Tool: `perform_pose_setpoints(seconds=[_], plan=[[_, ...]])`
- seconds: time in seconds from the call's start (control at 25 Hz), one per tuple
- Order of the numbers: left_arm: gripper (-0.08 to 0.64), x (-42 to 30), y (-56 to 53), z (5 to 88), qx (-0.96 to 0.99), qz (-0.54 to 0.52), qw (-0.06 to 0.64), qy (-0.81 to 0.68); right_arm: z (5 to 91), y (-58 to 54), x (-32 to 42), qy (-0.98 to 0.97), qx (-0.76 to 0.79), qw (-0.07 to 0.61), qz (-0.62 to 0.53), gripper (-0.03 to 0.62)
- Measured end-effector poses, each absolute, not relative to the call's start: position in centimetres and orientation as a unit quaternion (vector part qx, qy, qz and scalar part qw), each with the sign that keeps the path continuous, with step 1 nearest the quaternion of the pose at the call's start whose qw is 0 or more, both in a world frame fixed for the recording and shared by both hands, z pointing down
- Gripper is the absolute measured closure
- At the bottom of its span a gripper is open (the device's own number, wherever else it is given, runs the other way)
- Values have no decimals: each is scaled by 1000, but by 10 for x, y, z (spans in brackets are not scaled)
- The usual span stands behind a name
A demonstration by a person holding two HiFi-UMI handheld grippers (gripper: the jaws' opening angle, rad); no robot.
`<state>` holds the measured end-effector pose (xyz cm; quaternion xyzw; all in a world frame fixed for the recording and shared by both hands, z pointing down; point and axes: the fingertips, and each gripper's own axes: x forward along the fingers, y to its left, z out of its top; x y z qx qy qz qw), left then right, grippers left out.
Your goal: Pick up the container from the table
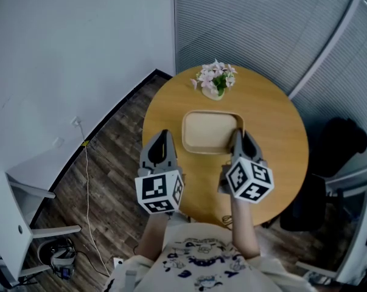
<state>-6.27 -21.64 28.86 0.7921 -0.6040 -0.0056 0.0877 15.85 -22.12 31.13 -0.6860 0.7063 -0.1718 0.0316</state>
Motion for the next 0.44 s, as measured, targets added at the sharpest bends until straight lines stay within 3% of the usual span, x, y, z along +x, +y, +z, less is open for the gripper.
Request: perform_pose_setpoints(seconds=[0.44], plan=[[557, -60, -219, 289, 793, -2, 88, -602, 313, -225, 159, 707, -685, 27, -172, 575]])
